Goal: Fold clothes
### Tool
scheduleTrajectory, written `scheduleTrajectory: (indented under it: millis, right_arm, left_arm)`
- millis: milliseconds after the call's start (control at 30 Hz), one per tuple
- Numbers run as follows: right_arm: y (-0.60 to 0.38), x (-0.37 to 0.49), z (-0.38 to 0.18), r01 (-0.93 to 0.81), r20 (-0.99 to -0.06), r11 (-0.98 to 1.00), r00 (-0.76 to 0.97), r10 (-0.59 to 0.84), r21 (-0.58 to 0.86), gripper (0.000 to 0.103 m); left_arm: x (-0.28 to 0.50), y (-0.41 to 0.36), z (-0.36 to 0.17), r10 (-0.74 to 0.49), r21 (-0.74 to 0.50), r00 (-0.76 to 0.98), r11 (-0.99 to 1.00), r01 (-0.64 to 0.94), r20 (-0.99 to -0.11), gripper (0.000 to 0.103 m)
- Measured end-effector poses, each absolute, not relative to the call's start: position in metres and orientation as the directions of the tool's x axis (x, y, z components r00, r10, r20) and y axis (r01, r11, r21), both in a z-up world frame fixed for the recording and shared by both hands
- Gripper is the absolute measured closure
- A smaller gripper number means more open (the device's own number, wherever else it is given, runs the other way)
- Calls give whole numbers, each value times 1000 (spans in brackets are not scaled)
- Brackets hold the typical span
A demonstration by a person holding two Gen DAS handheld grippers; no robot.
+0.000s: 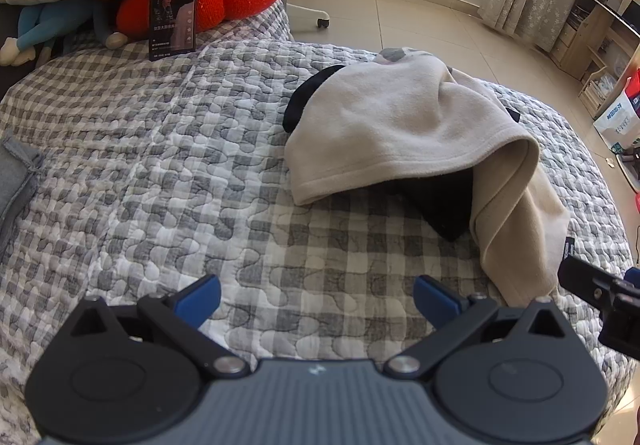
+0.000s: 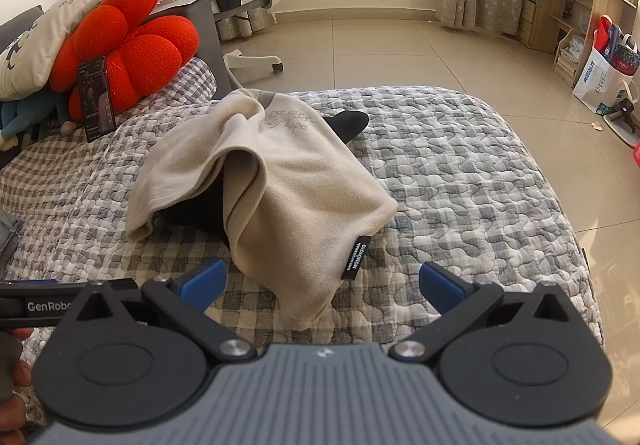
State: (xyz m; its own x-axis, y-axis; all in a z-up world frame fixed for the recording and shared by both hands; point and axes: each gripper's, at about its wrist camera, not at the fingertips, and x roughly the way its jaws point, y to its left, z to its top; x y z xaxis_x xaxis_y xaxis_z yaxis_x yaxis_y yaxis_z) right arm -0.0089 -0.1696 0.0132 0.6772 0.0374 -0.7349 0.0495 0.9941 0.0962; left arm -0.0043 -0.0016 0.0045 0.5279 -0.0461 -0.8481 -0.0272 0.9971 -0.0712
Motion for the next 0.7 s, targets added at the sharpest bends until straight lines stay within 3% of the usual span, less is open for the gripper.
scheduleTrajectory:
  millis: [700]
  right_arm:
    - [-170, -8, 13, 50, -736, 994, 676, 37, 96, 0]
  left_arm:
    - [-3, -1, 5, -51, -81, 527, 996, -33, -848, 0]
